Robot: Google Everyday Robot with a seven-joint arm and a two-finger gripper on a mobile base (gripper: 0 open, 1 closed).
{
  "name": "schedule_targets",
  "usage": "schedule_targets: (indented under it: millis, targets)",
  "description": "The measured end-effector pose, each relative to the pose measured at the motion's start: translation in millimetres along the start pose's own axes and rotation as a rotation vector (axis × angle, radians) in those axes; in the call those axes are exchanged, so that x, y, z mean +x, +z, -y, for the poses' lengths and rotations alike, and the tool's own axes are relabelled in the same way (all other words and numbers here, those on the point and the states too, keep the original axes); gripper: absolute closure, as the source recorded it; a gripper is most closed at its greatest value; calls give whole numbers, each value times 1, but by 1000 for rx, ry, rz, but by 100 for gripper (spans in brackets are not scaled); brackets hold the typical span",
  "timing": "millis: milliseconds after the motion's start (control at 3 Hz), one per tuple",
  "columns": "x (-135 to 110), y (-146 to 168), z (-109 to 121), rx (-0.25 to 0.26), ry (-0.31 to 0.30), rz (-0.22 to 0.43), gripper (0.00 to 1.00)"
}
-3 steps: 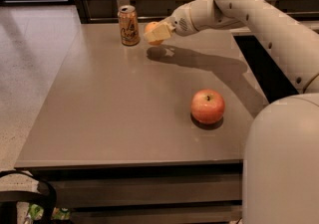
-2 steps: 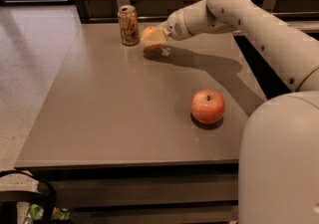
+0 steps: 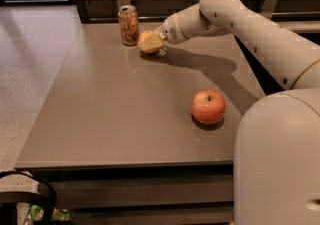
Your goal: Move orange near orange can
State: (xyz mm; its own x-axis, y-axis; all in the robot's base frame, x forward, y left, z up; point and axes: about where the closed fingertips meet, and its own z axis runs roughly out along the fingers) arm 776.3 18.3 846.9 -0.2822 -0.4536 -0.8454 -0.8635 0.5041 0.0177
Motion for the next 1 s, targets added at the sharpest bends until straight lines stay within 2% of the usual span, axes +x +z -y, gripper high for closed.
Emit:
schedule_targets:
  millis: [1000]
  targets:
    - [1, 9, -4, -13, 1, -4, 0]
